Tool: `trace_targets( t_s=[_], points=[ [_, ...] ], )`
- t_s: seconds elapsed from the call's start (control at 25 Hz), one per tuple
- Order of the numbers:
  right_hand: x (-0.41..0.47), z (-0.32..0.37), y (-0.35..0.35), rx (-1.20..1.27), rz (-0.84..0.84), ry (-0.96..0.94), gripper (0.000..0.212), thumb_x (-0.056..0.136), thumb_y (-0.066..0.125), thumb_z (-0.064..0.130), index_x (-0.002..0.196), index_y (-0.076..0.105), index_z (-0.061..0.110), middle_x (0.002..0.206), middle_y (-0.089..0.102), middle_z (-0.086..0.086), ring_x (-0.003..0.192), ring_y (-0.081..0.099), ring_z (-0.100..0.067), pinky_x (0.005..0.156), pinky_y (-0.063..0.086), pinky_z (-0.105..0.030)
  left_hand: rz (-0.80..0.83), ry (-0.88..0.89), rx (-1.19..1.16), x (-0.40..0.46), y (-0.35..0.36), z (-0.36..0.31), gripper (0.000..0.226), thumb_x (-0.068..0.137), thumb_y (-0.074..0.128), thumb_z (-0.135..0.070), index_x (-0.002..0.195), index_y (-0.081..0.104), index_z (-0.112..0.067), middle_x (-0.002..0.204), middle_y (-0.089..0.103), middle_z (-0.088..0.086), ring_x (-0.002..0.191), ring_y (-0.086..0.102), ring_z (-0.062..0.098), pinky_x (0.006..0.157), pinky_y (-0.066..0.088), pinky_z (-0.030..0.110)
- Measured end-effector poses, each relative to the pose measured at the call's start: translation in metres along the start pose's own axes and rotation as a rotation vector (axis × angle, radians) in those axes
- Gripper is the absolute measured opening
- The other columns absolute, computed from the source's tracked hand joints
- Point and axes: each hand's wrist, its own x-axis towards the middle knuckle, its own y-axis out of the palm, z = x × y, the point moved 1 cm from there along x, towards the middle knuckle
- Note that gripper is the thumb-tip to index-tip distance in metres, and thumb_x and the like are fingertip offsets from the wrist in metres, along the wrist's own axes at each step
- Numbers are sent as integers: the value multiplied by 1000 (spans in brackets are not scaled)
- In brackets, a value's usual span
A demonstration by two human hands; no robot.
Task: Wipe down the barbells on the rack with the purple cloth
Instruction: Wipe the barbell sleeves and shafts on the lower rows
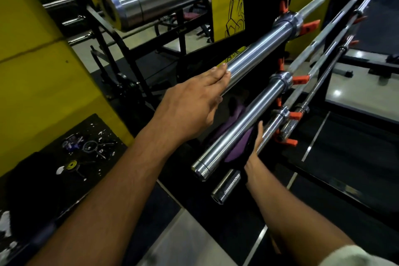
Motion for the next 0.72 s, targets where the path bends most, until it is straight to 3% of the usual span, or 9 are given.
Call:
trace_targets(
  t_s=[0.08, 0.2, 0.28, 0.4, 0.44, 0.48, 0.6, 0.64, 0.72],
  points=[
    [-20, -18, 1, -49, -4, 35, 73, 96, 32, 69, 72, 79, 18, 72, 74, -8, 62, 73, -25, 65, 56, -33, -13, -1, -4, 0, -1, -1, 55, 103, 45, -27, 156, 29, -25, 164, 21, -11, 148, 23, 5, 105, 41, 29],
    [-23, 0, 8, -64, -48, 3, 68, 97, 34, 66, 79, 75, 15, 69, 73, -9, 56, 71, -24, 69, 48, -36, 0, -7, -5, 0, -1, 0, 55, 104, 43, -28, 156, 27, -27, 164, 19, -12, 148, 22, 4, 107, 39, 28],
    [-17, 19, 18, -66, -91, -91, 62, 97, 35, 67, 95, 69, 15, 83, 74, -8, 71, 71, -24, 69, 51, -32, -1, -3, -15, 0, -3, -1, 54, 105, 43, -28, 156, 26, -27, 164, 18, -12, 149, 21, 5, 108, 39, 29],
    [-12, 17, 16, -166, -161, -63, 79, 89, 40, 78, 130, 61, 14, 130, 61, -12, 115, 59, -31, 100, 46, -40, 9, -11, -29, 0, -5, -2, 55, 105, 43, -28, 156, 25, -28, 164, 17, -14, 149, 19, 3, 108, 38, 29],
    [-19, 9, 11, -197, -151, -17, 84, 87, 40, 80, 136, 57, 14, 134, 59, -10, 121, 55, -31, 106, 42, -42, 13, -15, -27, 0, -5, -2, 54, 105, 43, -28, 156, 25, -28, 164, 17, -14, 149, 19, 3, 108, 39, 29],
    [-37, -3, 11, -216, -148, 6, 82, 87, 40, 81, 131, 60, 14, 127, 64, -8, 118, 57, -30, 105, 43, -41, 12, -16, -24, 0, -6, -2, 54, 105, 43, -28, 157, 25, -28, 164, 17, -14, 149, 19, 3, 107, 39, 30],
    [-89, -57, 13, -157, -121, 119, 74, 88, 38, 80, 100, 68, 13, 81, 76, -7, 82, 69, -27, 76, 52, -35, 12, -9, -25, 0, -5, -1, 54, 105, 42, -28, 157, 25, -27, 164, 17, -13, 149, 19, 4, 107, 40, 32],
    [-104, -78, 12, -174, -120, 148, 80, 83, 41, 85, 106, 70, 14, 87, 77, -10, 87, 70, -29, 80, 53, -37, 20, -9, -26, 0, -5, -1, 54, 106, 41, -28, 157, 25, -27, 165, 17, -13, 149, 20, 4, 107, 40, 33],
    [-129, -102, 10, -251, -73, 196, 109, 64, 48, 95, 134, 62, 13, 123, 70, -14, 115, 63, -32, 106, 47, -43, 16, -7, -24, 1, -5, -1, 54, 106, 42, -27, 157, 26, -26, 165, 17, -12, 149, 20, 5, 107, 41, 34]
  ],
)
